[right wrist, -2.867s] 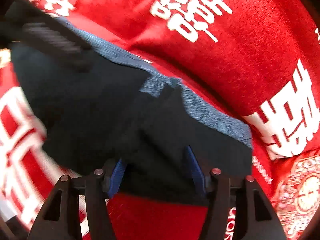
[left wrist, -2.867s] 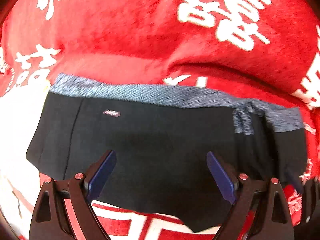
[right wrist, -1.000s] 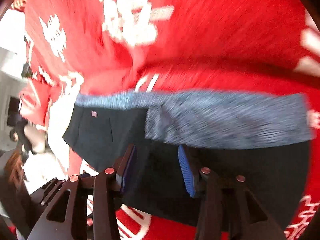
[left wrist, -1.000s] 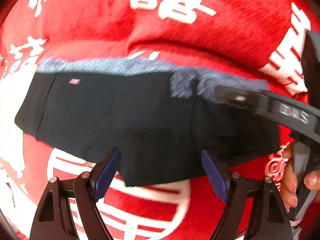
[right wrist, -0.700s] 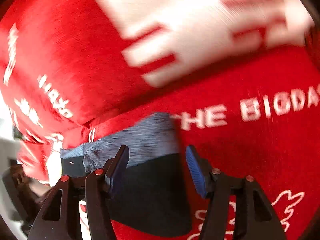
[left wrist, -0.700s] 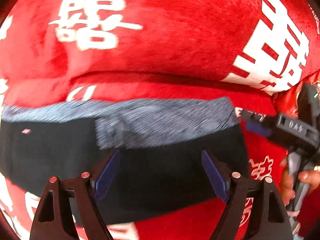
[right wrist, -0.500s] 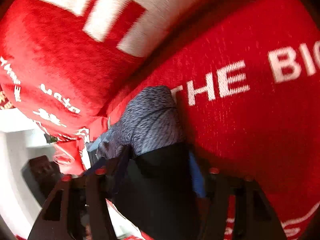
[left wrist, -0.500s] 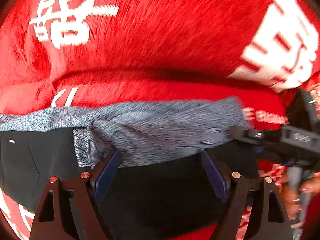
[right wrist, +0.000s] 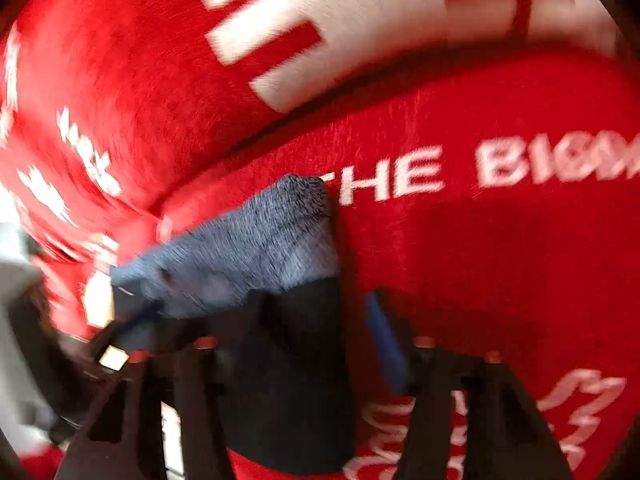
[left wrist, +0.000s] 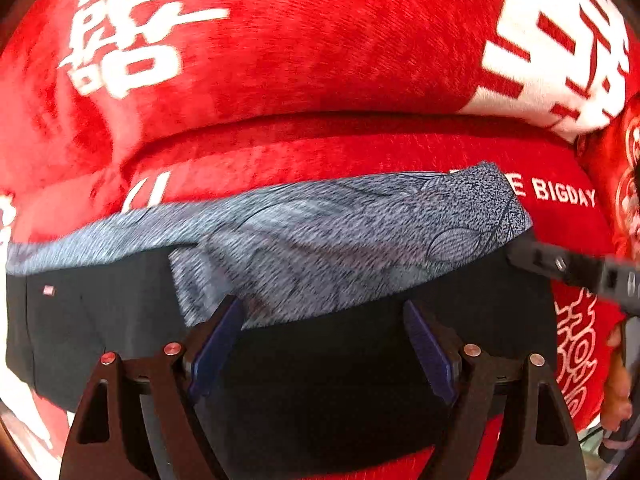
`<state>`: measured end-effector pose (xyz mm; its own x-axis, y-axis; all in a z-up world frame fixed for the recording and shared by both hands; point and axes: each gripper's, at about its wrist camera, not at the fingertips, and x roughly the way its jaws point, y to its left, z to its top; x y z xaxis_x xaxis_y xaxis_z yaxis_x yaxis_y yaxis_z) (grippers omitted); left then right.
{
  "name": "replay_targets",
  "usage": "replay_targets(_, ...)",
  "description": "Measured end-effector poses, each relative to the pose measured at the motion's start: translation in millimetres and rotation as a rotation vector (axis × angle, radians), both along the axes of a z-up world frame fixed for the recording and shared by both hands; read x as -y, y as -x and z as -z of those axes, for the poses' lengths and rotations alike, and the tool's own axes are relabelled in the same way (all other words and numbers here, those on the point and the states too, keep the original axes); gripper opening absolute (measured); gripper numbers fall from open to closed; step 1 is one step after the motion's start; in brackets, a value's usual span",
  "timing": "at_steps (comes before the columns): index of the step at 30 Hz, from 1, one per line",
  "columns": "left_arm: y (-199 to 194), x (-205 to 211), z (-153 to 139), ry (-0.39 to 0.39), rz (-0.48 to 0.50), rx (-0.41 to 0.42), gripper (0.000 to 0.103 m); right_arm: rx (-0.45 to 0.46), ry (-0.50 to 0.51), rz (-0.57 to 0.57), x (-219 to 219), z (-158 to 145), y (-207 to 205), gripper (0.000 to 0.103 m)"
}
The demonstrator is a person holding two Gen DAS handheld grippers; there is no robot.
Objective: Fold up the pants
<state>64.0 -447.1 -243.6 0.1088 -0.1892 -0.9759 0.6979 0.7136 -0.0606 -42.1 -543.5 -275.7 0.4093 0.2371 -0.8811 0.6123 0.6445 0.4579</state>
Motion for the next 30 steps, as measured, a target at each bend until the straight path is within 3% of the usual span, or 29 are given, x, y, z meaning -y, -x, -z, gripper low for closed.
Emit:
replay_targets(5,1,-43,-9,-0.072,-0.13,-0.012,0.083,-0.061,0.063,-0.051,-28,-22,31,0.067)
replay_targets(8,9,-70,-12,-0.129,-0.191,-0.012,0.083,-0.089,0.042,-0.018,-41,-25,51,0.068)
replay_targets(15,32,-104,-21,-0.174,-0.302,-0.021,0.088,-0.094,0.017,-0.027,-61,-30,84,0.067)
replay_targets(22,50,-137,-8,-0.17,-0.331,-0.046,0.088,-0.018,0.052,-0.118,-91,-50,46,0.067)
replay_targets(24,47,-143,-8,-0.166,-0.321,-0.053,0.088,0.011,0.049,-0.124,-98,-54,24,0.058)
replay_targets(25,43,-147,-7,-0.16,-0.313,-0.056,0.088,0.029,0.047,-0.13,-103,-55,10,0.047)
replay_targets(27,31,-156,-7,-0.148,-0.298,-0.061,0.088,0.074,0.03,-0.137,-114,-53,-28,0.044)
replay_targets(30,15,-175,-7,-0.138,-0.278,-0.059,0.088,0.062,0.001,-0.108,-124,-36,-70,0.043)
